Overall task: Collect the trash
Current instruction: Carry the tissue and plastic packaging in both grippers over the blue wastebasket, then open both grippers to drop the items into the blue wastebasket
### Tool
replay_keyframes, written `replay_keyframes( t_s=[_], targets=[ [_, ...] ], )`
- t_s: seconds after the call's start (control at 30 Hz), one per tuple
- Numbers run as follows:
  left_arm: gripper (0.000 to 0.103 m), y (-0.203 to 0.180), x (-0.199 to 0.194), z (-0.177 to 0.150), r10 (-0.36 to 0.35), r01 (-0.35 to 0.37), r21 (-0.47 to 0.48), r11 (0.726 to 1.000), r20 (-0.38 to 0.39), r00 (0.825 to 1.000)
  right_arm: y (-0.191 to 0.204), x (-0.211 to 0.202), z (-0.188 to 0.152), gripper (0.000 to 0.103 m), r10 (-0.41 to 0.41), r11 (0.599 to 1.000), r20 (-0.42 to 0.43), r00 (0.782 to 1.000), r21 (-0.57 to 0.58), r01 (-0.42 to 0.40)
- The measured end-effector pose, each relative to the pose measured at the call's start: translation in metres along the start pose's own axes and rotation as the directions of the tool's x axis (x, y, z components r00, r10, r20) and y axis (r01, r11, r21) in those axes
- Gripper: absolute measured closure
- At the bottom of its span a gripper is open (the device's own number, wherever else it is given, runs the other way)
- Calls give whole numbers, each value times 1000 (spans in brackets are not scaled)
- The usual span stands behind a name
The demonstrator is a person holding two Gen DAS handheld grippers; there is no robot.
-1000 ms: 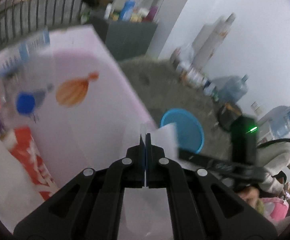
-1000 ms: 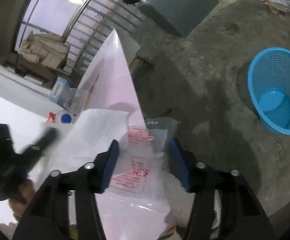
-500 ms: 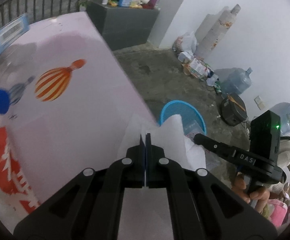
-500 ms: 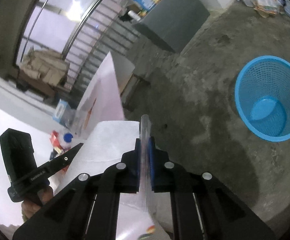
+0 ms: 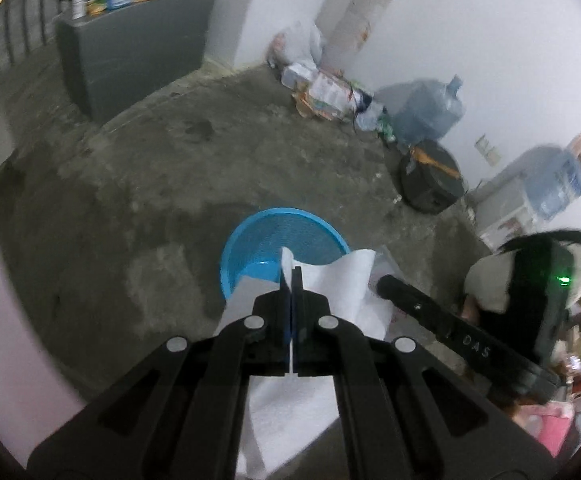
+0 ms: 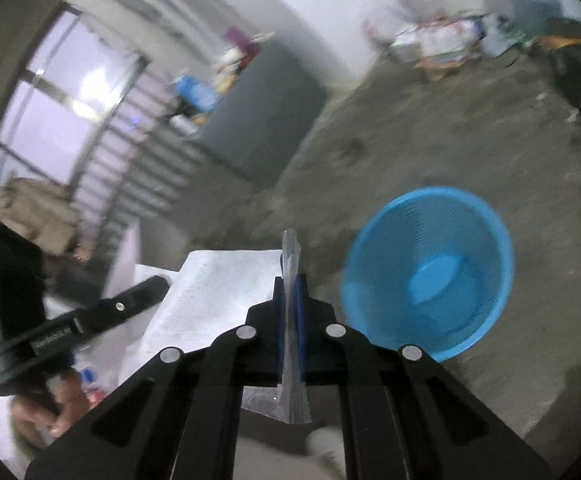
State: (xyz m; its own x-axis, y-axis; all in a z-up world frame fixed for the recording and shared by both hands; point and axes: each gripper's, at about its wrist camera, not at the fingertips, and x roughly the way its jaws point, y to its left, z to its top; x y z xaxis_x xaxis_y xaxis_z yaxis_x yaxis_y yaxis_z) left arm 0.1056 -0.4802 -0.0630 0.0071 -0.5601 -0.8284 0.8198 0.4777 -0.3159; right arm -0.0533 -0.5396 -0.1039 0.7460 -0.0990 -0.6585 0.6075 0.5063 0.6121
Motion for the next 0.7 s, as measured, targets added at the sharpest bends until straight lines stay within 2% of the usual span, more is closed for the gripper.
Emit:
replay_keyframes(
  t_s=[0.07,0.17,0.23,0.27,0.3,0.33,0.4,0.43,0.5,0.53,0.7],
  targets=[
    [103,-8,29,11,16,-15,23,1000,-23,1000,-15,10,6,97,-66,998,7,998,7,66],
    [102,-14,78,23,32,-30,24,999,-85,996,-41,33,16,97,-186,982,3,983,22,186],
    [76,-14,109,27,32,-30,18,999,-140,990,-61,51,19,93,-259,965,-8,966,37,259],
    [51,-11,120,26,41,-39,15,999,-159,986,-68,59,19,93,-287,957,-16,958,44,287],
    [38,-9,131,26,60,-59,7,998,-176,983,-79,68,20,88,-314,947,-31,949,53,315],
    [38,-6,136,25,73,-73,3,997,-179,981,-93,80,20,83,-334,938,-57,941,77,337],
    [34,0,143,22,104,-109,-18,994,-187,977,-116,101,16,46,-356,922,-109,928,123,368],
    [32,6,142,19,112,-123,-48,991,-192,975,-125,108,15,43,-370,911,-134,919,140,387],
    [30,17,132,17,94,-115,-105,988,-186,978,-140,119,11,42,-402,888,-187,896,159,432],
    [29,22,126,18,85,-108,-124,986,-175,981,-143,121,11,42,-408,882,-195,892,166,440],
    [25,25,91,28,118,-124,-107,987,-55,991,-144,100,13,37,-387,883,-147,911,226,411]
  ],
)
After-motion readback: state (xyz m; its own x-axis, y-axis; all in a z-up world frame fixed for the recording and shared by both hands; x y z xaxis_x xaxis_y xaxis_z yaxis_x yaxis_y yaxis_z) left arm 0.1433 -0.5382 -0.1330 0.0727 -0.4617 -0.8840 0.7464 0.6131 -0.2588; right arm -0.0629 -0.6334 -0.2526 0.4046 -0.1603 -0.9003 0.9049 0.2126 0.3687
